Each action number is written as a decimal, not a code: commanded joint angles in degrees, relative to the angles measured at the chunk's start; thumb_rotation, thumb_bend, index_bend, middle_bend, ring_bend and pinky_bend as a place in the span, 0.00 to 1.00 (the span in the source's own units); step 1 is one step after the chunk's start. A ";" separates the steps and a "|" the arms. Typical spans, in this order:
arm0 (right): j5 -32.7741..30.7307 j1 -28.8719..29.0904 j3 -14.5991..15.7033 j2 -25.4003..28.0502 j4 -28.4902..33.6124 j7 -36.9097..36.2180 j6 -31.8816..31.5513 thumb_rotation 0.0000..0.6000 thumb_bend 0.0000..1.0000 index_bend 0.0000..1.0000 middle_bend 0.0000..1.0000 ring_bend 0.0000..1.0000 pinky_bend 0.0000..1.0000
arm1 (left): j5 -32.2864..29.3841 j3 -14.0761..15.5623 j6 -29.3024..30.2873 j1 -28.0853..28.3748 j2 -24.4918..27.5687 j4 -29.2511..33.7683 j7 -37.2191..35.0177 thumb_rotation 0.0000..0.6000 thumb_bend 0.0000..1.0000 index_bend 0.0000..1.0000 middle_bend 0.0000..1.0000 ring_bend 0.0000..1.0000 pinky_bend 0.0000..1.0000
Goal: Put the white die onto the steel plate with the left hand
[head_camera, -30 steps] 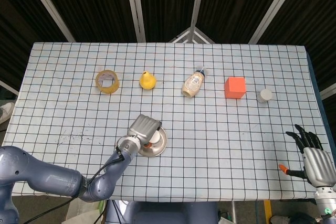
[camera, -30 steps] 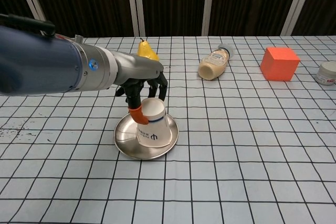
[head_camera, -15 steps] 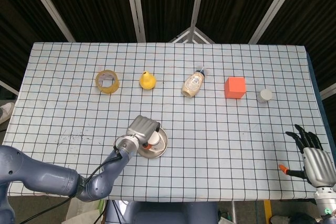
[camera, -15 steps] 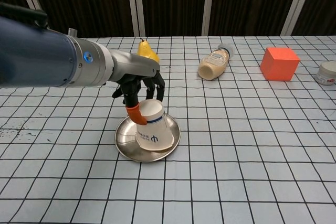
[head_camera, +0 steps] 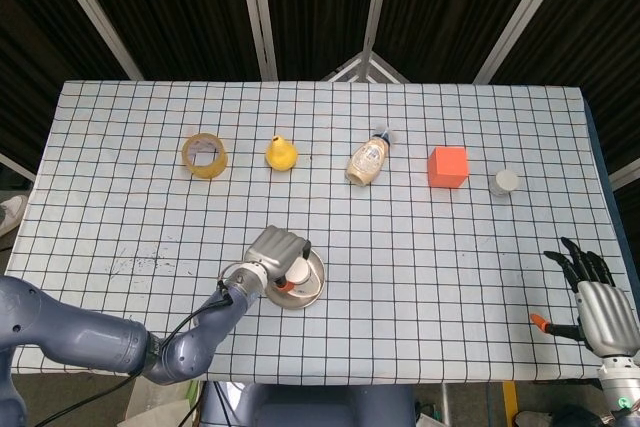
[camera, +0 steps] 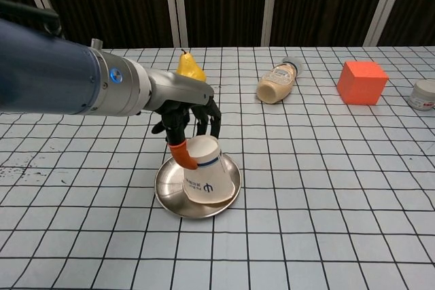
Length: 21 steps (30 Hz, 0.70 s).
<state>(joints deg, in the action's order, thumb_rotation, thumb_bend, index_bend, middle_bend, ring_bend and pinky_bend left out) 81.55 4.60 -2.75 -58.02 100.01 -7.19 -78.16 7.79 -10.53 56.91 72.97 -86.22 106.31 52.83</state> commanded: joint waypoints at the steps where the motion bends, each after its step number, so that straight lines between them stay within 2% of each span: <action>1: 0.05 0.02 0.05 0.00 0.00 0.06 0.06 1.00 0.14 0.20 0.03 0.10 0.00 | -1.73 -0.28 1.92 0.26 -0.42 0.80 -0.88 1.00 0.43 0.46 0.48 0.65 0.69; 3: 0.06 0.02 0.05 -0.02 0.03 0.11 0.05 1.00 0.14 0.20 0.03 0.10 0.00 | -2.53 -1.11 0.47 0.01 0.01 0.77 -2.29 1.00 0.43 0.46 0.48 0.65 0.69; 9: -0.13 0.03 0.01 -0.04 -0.02 0.18 0.12 1.00 0.14 0.20 0.03 0.10 0.00 | -1.75 0.11 1.95 1.00 0.40 0.18 -0.72 1.00 0.43 0.48 0.50 0.65 0.69; 13: -0.12 0.08 0.06 -0.04 -0.03 0.20 0.27 1.00 0.14 0.20 0.03 0.10 0.00 | 1.15 3.58 5.87 2.96 -0.64 -1.01 4.85 1.00 0.44 0.45 0.49 0.65 0.69; 17: -0.12 0.04 0.05 0.00 0.01 0.22 0.18 1.00 0.14 0.20 0.03 0.10 0.00 | 1.69 2.16 6.07 1.87 -2.36 -0.85 1.49 1.00 0.44 0.46 0.50 0.65 0.69; 21: -0.18 0.02 0.05 0.04 0.04 0.16 0.18 1.00 0.14 0.20 0.03 0.10 0.00 | 3.74 2.50 5.85 1.88 -2.33 -0.78 1.47 1.00 0.44 0.47 0.51 0.65 0.69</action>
<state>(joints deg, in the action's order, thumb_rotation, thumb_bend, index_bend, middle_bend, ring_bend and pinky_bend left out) 81.38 4.61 -2.70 -57.98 100.06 -7.03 -77.98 10.09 -8.05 62.63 74.94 -87.95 105.61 54.80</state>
